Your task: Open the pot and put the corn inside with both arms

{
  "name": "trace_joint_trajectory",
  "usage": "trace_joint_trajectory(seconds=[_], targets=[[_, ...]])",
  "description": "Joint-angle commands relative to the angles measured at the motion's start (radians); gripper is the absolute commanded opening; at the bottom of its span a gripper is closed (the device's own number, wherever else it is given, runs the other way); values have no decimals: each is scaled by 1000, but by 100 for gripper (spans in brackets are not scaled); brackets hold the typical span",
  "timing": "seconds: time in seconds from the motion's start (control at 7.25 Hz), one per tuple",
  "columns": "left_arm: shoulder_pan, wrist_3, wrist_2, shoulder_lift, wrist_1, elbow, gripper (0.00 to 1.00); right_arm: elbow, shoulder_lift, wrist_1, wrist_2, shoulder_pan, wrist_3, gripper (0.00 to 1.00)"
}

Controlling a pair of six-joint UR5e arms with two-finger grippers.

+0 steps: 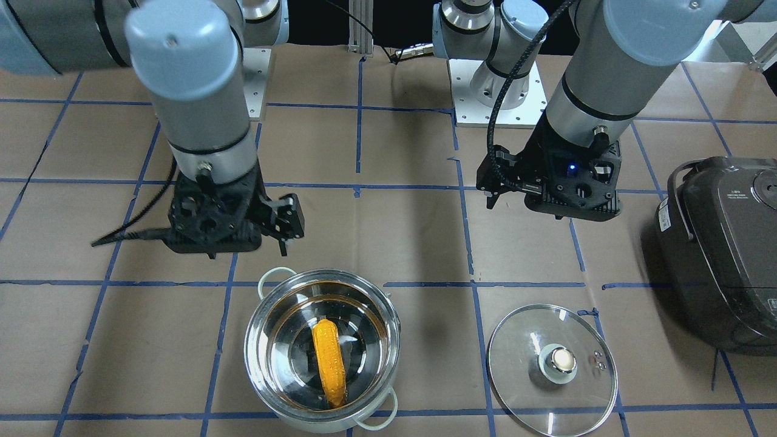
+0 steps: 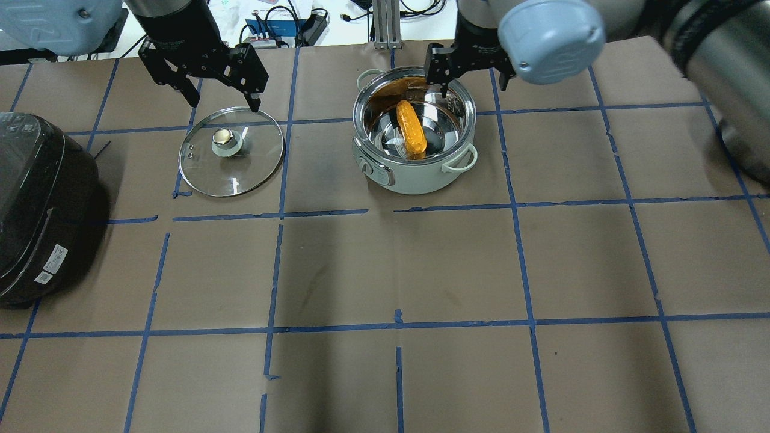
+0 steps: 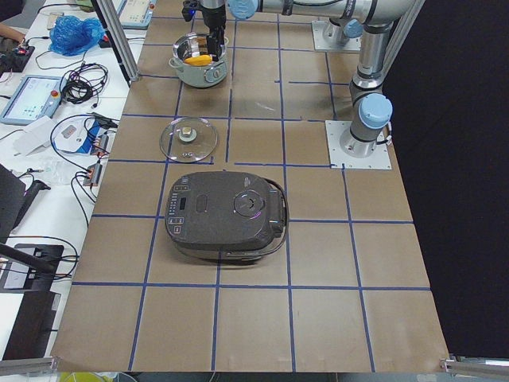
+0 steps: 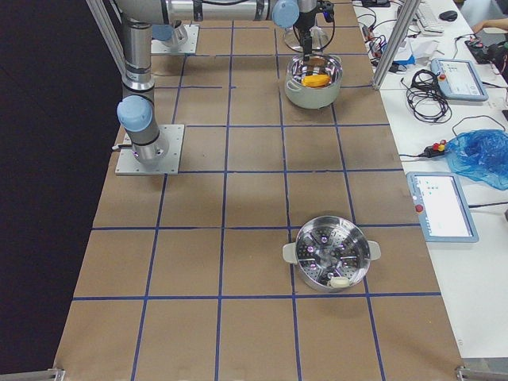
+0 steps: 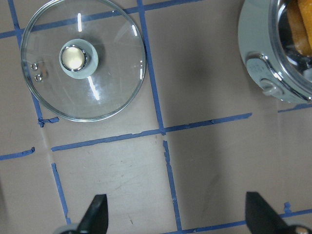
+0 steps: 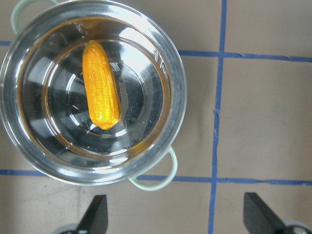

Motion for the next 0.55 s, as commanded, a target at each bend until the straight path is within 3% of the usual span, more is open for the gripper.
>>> trace_joint_trajectory(seconds=[0.0,0.14,0.41], targets=[[-10,-3,5,35,-4,-27,100,90,-142,94,4,-45,-2,96],[-8,-3,5,56,-2,-52,100,92,-155,142,12,-51,-14,91],[4,3,5,131,-1,-131,100,80,-161,128,43,-48,-13,92]])
